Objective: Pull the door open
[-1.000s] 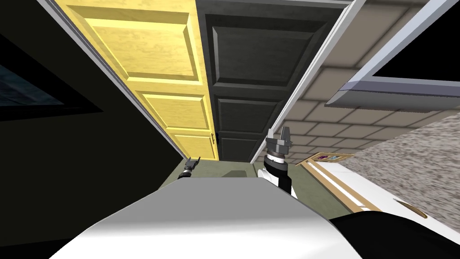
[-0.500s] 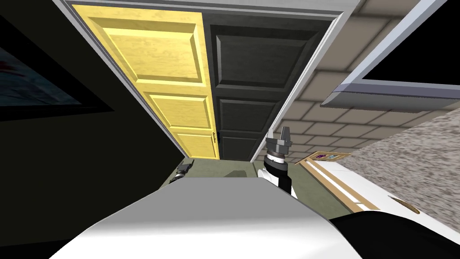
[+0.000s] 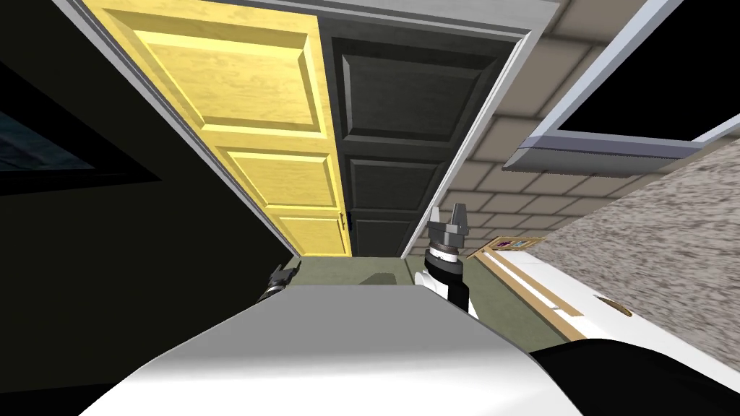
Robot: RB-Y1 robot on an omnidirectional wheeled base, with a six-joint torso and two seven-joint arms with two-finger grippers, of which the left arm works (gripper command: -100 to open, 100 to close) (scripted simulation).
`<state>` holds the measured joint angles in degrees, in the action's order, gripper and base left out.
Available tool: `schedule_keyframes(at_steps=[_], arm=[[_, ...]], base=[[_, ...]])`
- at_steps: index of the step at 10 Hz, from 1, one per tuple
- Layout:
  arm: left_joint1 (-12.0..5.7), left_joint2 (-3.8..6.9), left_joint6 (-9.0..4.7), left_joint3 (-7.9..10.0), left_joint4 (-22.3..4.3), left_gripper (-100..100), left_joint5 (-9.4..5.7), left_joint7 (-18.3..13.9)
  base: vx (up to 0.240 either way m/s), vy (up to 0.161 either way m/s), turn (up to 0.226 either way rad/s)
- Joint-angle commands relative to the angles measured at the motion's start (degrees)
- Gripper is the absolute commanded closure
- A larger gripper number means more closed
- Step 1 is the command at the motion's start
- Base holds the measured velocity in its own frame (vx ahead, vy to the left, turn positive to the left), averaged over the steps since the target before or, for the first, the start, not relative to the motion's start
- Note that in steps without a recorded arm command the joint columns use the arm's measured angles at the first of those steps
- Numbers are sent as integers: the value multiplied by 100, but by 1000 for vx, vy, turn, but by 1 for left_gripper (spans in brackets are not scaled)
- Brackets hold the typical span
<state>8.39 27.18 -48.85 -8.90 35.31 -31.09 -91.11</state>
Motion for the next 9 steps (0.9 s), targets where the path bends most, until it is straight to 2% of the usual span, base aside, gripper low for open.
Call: schedule_keyframes(at_steps=[1, 3, 6, 7, 8, 9], arm=[[-39, 8, 34, 99, 11, -100, -67, 25], [-159, -68, 26, 95, 33, -100, -71, 31], [-436, -270, 13, 0, 153, -100, -27, 38], [-436, -270, 13, 0, 153, -100, -27, 38], [-588, -389, 7, -75, 235, -100, 11, 39], [-588, -389, 7, -75, 235, -100, 11, 39]], base=[[157, 23, -113], [184, 13, -169], [212, 28, -185], [133, 10, -59], [161, -14, -180], [150, -6, -93]])
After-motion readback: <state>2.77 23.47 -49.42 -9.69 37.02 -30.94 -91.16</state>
